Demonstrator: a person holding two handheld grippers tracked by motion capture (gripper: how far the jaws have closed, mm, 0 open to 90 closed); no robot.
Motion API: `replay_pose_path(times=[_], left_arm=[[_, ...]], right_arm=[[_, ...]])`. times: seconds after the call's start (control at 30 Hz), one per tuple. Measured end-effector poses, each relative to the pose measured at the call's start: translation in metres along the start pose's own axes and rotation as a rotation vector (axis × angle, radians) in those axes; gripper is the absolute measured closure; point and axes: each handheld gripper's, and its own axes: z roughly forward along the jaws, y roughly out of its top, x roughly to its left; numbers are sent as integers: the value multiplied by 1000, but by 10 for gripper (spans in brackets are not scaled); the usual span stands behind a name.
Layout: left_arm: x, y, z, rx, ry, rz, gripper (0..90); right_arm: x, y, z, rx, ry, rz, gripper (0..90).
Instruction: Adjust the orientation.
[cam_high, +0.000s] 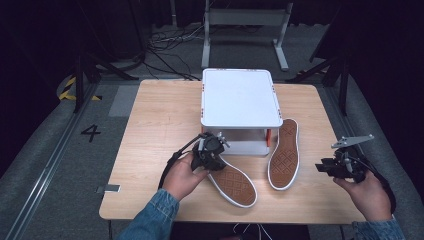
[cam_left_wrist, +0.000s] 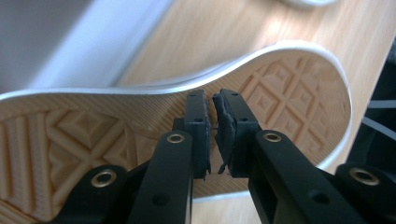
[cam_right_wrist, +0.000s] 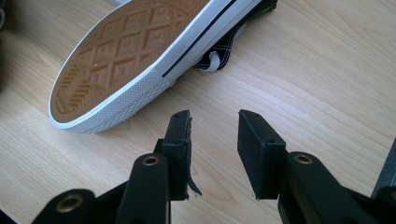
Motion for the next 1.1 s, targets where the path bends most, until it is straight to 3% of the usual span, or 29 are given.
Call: replay_pose_path(times=[0.1, 0.23, 0.3, 0.33, 0.4, 0.43, 0.53, 0.63, 0.67, 0.77, 0.83, 0.9, 0.93, 1.07, 1.1], left_arm=[[1, 19, 11, -9, 26, 5, 766], [-3, 43, 26, 1, 131, 33, 679], [-6, 48, 18, -60, 133, 24, 634], [-6, 48, 18, -60, 133, 24, 606], [-10, 40, -1, -104, 149, 31, 572], [-10, 40, -1, -104, 149, 31, 554], [-11, 22, -23, -110, 157, 20, 539], [-3, 1, -33, -51, 98, -25, 517], [4, -8, -29, 2, 80, -69, 476], [12, -15, -17, 37, 72, -77, 467], [15, -15, -8, 40, 63, -59, 457], [14, -11, 1, 34, 80, -27, 446], [11, -5, 8, 26, 111, 12, 446], [10, 4, 16, 25, 155, 55, 439], [10, 8, 20, 24, 190, 80, 444]], right_arm=[[0, 0, 1, 5, 2, -1, 651], [-1, -2, 2, 8, 0, 1, 648], [-2, -2, 2, 6, 2, -1, 648], [-1, -3, 1, 7, 5, -2, 647], [-1, -3, 0, 2, 4, -4, 644], [-1, -3, 0, 2, 4, -4, 644], [-1, -4, -1, -1, 4, -1, 635], [-1, -4, -5, -8, 0, -1, 627], [0, -4, -7, -16, -5, 1, 625], [1, -3, -8, -21, -4, 0, 616], [2, -2, -8, -20, 0, -3, 608], [4, -2, -6, -17, 4, -8, 605], [3, -2, -4, -12, 7, -8, 602], [2, -4, -4, -10, 13, 3, 596], [2, -5, -4, -11, 13, 2, 593]])
